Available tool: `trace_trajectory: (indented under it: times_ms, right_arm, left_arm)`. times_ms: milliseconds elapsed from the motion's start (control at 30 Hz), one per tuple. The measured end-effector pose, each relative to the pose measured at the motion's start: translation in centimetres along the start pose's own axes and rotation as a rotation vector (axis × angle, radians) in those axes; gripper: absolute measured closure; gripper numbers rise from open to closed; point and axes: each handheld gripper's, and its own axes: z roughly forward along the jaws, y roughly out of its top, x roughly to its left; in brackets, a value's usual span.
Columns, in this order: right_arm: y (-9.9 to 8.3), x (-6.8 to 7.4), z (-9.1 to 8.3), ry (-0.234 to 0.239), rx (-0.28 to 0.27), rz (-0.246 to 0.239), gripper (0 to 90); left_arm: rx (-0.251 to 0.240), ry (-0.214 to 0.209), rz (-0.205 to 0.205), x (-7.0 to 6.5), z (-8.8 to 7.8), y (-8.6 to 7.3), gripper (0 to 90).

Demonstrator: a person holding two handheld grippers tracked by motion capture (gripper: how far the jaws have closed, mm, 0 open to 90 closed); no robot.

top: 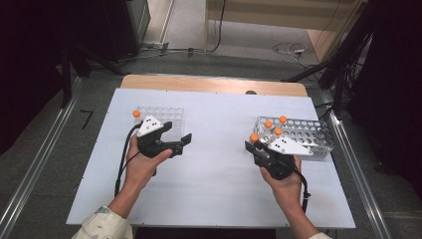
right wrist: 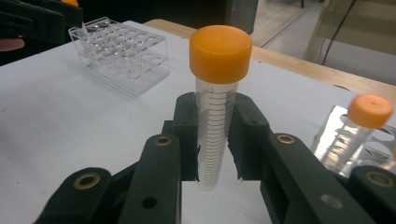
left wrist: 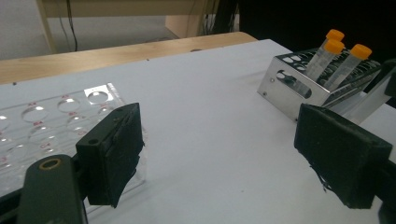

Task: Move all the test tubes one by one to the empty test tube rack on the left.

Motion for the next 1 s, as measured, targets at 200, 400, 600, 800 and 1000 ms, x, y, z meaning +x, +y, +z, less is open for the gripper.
trace_trajectory:
  times_ms: [200,400,600,800,1000]
  right_arm:
    - [0.3,1.0,1.2,0.028,0.011,-0.017,71.9]
    - [0.7,2.1,2.6,0.06,0.022,-0.034,71.9]
    - [0.8,3.0,4.2,0.092,0.041,-0.046,71.9]
    - [1.3,4.2,5.9,0.119,0.053,-0.057,71.9]
    - [1.5,5.3,7.6,0.141,0.06,-0.075,71.9]
  left_arm:
    - [0.002,-0.021,0.016,-1.1,0.3,0.0,17.1]
    - [-0.001,-0.039,0.023,-1.8,0.5,0.0,17.1]
    - [-0.003,-0.05,0.024,-2.0,0.6,0.1,17.3]
    - [-0.005,-0.069,0.031,-2.5,0.7,0.1,17.5]
    - [-0.019,-0.079,0.028,-2.7,0.7,0.2,18.5]
